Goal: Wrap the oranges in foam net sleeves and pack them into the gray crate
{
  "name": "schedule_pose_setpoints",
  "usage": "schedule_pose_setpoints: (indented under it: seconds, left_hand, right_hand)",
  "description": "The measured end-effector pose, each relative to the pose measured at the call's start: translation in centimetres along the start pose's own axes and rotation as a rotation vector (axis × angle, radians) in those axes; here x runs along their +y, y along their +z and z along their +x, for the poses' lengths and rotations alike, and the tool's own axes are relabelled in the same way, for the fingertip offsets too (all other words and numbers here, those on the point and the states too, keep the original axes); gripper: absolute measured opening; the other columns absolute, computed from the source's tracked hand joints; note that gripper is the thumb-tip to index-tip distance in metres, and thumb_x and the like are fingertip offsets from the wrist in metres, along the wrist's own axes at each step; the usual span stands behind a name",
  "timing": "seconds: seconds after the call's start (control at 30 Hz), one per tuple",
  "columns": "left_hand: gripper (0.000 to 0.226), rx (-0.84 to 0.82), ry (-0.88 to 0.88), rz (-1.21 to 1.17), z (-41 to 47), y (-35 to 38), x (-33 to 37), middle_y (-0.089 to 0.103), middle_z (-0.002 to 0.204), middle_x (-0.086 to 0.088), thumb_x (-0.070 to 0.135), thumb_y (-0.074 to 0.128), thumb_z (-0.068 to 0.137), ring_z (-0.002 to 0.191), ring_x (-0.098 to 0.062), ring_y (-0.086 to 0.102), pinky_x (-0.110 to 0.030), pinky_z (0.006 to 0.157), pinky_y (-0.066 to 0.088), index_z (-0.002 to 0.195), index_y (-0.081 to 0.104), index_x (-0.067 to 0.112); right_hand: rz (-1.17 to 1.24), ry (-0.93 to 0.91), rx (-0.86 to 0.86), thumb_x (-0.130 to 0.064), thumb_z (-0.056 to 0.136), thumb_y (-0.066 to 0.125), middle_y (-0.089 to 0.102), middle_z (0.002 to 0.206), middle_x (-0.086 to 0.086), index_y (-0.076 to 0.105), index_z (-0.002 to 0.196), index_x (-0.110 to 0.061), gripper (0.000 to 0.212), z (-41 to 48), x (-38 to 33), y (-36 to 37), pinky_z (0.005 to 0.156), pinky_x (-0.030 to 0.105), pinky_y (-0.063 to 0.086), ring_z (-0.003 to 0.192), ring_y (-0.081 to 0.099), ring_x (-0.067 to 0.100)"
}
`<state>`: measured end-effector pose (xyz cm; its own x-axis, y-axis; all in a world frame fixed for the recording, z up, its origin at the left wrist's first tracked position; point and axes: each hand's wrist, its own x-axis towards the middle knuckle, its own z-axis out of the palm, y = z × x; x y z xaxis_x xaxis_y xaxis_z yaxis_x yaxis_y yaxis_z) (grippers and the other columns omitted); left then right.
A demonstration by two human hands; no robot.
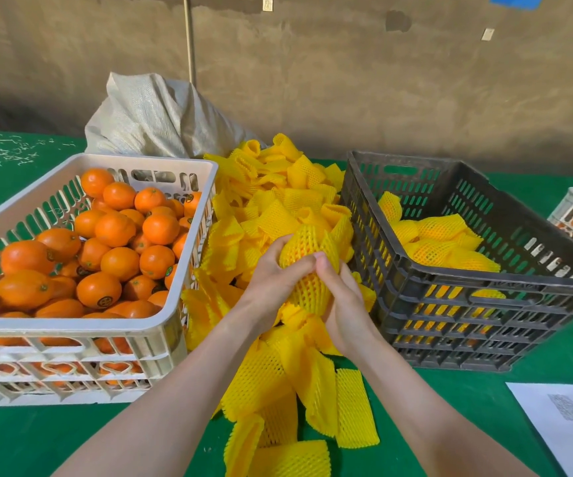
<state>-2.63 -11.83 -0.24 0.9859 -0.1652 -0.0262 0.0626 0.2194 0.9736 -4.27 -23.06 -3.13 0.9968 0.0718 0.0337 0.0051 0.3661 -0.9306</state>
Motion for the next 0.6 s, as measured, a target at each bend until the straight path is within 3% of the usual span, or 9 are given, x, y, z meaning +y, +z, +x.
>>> schedule_pose_setpoints:
  seconds: [0.07,0.1,0.2,0.3,0.47,0.6]
  left_hand:
    - [0.058,-0.077,-0.043,-0.028,-0.2,0.1,0.2,0.059,0.125,0.011,0.048,0.059,0.080,0.114,-0.009,0.057,-0.028,0.095,0.047,0.133,0.048,0.027]
    - [0.054,-0.117,-0.073,-0.073,-0.2,0.0,0.4,0.063,0.120,0.013,0.054,0.053,0.080,0.108,-0.006,0.062,-0.027,0.091,0.050,0.127,0.053,0.028]
    - [0.029,-0.104,-0.142,-0.169,0.2,0.0,0.9,0.074,0.096,0.010,0.047,0.048,0.092,0.087,-0.006,0.070,-0.023,0.069,0.056,0.103,0.065,0.026]
    - [0.022,-0.008,-0.124,-0.108,0.4,0.8,1.3,0.072,0.097,0.005,0.040,0.055,0.092,0.092,-0.014,0.069,-0.030,0.073,0.055,0.103,0.066,0.024]
    - [0.016,0.083,-0.021,-0.166,1.0,3.0,1.3,0.069,0.105,-0.002,0.037,0.056,0.092,0.097,-0.017,0.066,-0.028,0.075,0.053,0.098,0.064,0.025]
    - [0.015,0.032,0.045,-0.138,1.5,5.0,1.1,0.066,0.106,0.003,0.041,0.050,0.094,0.098,-0.012,0.065,-0.024,0.073,0.052,0.099,0.061,0.032]
  right_hand:
    - [-0.070,-0.034,-0.013,-0.047,0.070,0.073,0.058,0.132,0.000,0.044,0.136,-0.021,0.077,0.0,-0.6,-0.1,0.103,0.042,0.043,0.122,0.054,0.016]
    - [-0.111,-0.050,-0.011,-0.043,0.071,0.072,0.057,0.133,0.001,0.044,0.136,-0.021,0.074,0.0,-0.8,-0.1,0.104,0.044,0.042,0.122,0.054,0.017]
    - [-0.247,-0.100,0.013,-0.034,0.072,0.069,0.058,0.129,0.003,0.050,0.129,-0.021,0.062,-0.3,-1.3,0.0,0.101,0.045,0.045,0.119,0.056,0.018]
    - [-0.373,-0.167,0.050,-0.024,0.079,0.072,0.060,0.124,-0.002,0.052,0.121,-0.029,0.047,-0.4,-2.0,0.0,0.095,0.037,0.050,0.114,0.057,0.016]
    - [-0.530,-0.239,0.003,-0.034,0.073,0.071,0.038,0.140,-0.012,0.028,0.135,-0.042,0.075,-0.5,-3.4,-0.8,0.093,0.012,0.043,0.123,0.041,-0.004]
    - [-0.631,-0.341,0.034,-0.032,0.069,0.074,0.045,0.136,-0.006,0.037,0.135,-0.027,0.076,-0.2,-5.2,-2.2,0.098,0.021,0.044,0.123,0.045,0.003]
